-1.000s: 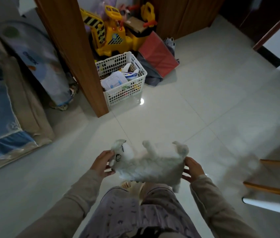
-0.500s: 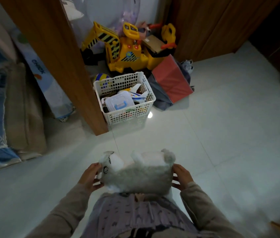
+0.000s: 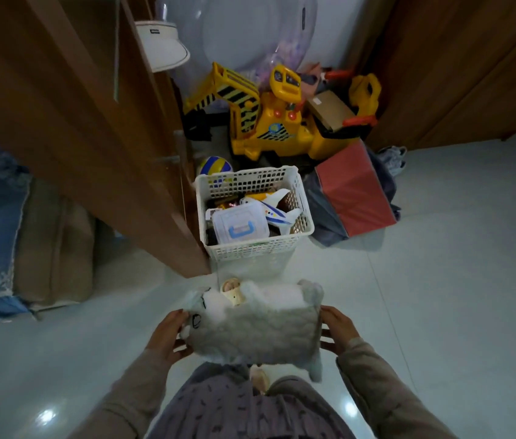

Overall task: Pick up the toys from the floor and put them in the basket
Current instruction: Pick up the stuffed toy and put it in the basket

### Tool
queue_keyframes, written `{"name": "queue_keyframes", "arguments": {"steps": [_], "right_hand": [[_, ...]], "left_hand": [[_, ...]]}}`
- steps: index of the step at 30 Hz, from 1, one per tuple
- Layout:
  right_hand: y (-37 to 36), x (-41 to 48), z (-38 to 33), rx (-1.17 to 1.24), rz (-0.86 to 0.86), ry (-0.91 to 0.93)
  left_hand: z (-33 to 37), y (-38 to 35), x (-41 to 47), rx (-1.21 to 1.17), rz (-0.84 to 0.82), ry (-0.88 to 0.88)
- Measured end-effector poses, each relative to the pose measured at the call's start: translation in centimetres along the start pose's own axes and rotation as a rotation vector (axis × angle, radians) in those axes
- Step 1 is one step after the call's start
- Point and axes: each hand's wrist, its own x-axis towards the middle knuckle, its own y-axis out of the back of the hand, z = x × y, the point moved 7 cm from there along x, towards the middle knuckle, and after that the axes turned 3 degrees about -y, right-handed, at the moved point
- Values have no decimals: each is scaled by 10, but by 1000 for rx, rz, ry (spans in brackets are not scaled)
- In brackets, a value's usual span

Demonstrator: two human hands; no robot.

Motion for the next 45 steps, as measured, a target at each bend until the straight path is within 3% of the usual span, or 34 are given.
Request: {"name": "queue_keyframes", "arguments": {"steps": [9,16,32,45], "right_hand": [[-10,67,-114,39,86,-61],[-3,97,-179,57,120,-71],[-46,245,-277,-316,-5,-113],[-129,453,-221,-378,-14,-126]], "left_hand": [[138,-66,59,145,-37,-25],[190,-104,84,138,-63,12],[176,-133,170,-143,109,221],[154,-136,415,20,207,192]]}}
